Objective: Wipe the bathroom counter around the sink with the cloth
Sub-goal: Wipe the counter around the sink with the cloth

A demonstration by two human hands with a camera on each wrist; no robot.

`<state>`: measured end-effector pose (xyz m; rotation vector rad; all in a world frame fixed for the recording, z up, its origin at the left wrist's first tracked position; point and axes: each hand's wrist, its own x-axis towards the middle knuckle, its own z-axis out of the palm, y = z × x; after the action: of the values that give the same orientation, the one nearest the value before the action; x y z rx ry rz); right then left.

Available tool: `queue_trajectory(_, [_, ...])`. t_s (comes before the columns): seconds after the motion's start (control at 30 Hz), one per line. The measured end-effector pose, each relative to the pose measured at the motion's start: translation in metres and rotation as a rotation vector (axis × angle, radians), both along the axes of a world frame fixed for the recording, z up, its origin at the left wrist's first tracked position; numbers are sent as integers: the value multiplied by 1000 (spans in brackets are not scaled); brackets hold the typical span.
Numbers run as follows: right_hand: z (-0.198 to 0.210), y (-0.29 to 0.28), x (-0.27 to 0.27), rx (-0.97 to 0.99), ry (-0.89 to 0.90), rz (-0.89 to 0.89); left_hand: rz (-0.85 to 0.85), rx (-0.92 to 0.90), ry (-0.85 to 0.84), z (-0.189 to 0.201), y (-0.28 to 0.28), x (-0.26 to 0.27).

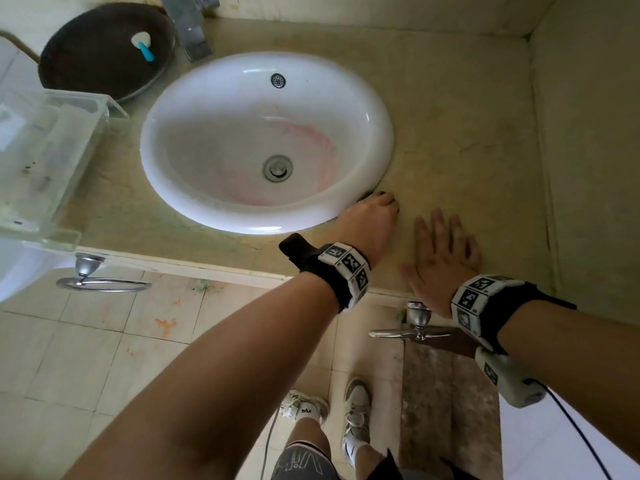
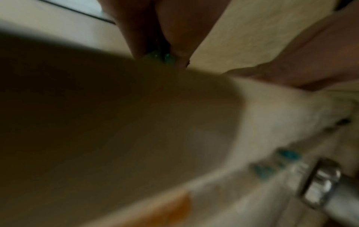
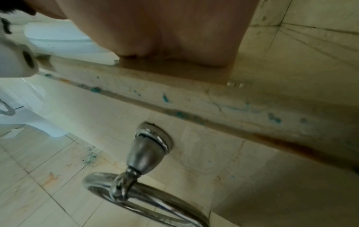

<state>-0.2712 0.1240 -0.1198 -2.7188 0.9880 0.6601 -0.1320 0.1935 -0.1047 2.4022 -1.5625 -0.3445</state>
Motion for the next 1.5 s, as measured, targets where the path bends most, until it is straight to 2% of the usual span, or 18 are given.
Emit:
queue_trajectory(0.23, [1, -2, -1, 18, -6, -9, 46, 208, -85, 17, 14, 6])
queue_trajectory(0.4, [1, -3, -1, 41, -13, -15, 79, 249, -112, 18, 50, 8])
queue_trajectory(0.7, [1, -4, -1, 50, -6, -10, 309, 298, -171, 13, 114, 19])
queue_trajectory(0.87, [-1, -4, -1, 28, -19, -13, 329, 236, -131, 16, 110, 11])
queue_trajectory(1.03, [-2, -3, -1, 29, -12, -16, 127, 38, 8, 14, 54, -38])
queue_trajectory(1.13, [-4, -4, -2, 15, -10, -10, 143, 8, 62, 13, 40, -53])
queue_trajectory(1.23, [-5, -3, -2, -19, -2, -1, 191, -43, 81, 8, 53, -48])
queue_trajectory(1.33, [-4, -4, -2, -15, -6, -14, 185, 36, 139, -7, 73, -40])
queue_trajectory(1.5, [-2, 1, 0, -32, -6, -13, 316, 59, 124, -18, 113, -13])
